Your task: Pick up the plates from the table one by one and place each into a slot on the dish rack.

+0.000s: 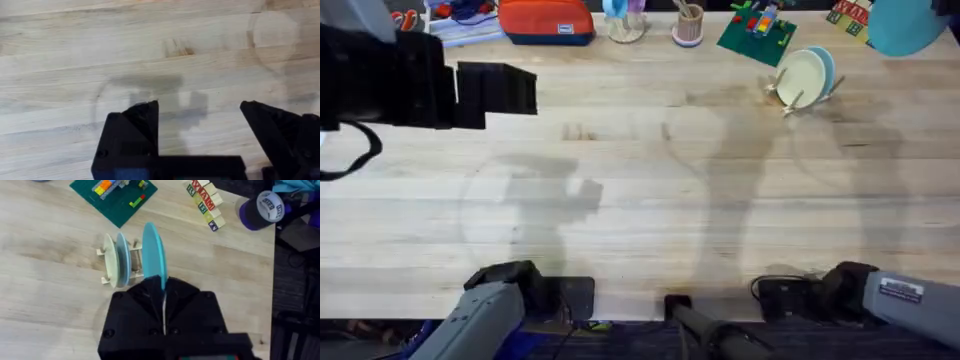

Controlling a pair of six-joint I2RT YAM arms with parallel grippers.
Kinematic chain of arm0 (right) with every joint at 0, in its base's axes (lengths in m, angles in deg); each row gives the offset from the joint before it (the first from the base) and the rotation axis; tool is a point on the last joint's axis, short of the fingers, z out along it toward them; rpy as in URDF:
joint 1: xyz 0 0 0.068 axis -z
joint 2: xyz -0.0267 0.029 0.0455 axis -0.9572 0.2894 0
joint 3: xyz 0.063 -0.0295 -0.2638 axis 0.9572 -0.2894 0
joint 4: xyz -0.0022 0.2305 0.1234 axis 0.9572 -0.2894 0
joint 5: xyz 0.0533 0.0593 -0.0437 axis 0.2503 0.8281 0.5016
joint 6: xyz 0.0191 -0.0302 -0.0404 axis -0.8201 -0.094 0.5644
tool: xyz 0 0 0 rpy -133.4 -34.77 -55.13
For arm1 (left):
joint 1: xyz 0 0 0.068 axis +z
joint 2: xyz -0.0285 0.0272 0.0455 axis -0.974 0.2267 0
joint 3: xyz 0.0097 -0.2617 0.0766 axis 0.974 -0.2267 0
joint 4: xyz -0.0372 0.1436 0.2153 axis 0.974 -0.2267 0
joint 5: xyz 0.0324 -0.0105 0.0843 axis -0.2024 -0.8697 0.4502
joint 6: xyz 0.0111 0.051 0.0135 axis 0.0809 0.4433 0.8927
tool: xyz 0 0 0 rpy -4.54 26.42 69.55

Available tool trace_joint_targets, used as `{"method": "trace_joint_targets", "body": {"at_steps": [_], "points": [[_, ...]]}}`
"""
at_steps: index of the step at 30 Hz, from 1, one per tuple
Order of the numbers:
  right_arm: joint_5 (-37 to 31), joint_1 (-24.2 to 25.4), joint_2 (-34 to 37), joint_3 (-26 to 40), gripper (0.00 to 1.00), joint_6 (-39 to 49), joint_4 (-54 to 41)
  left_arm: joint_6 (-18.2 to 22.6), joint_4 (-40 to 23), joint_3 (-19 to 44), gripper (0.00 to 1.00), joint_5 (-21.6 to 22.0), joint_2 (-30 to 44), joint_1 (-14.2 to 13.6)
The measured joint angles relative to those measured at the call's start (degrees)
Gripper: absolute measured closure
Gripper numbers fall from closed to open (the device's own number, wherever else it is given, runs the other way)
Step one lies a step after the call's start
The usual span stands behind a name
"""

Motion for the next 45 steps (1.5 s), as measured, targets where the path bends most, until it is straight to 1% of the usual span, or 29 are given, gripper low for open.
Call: {"method": "trace_joint_targets", "body": {"at_steps": [5,11,13,30,38,45], "points": [[0.02,0.0,1.52,0.0,0.973,1.53,2.18,0.0,0.0,0.0,0.007,0.01,0.0,0.0],[0.02,0.11,2.36,0.0,0.973,2.7,2.37,0.0,0.0,0.0,0.007,0.0,0.0,0.0],[0.02,1.1,3.06,0.0,0.974,2.97,2.38,0.0,0.0,0.0,0.006,0.0,0.0,0.0],[0.04,1.44,3.06,0.0,0.974,3.17,2.38,0.0,0.0,0.0,0.006,0.0,0.0,0.0],[2.97,1.42,3.06,0.0,0.974,3.41,2.38,0.0,0.0,0.0,0.007,0.0,0.0,0.0],[3.87,1.42,3.59,0.0,0.974,3.6,2.38,-0.01,0.0,0.0,0.007,0.0,0.0,0.0]]}}
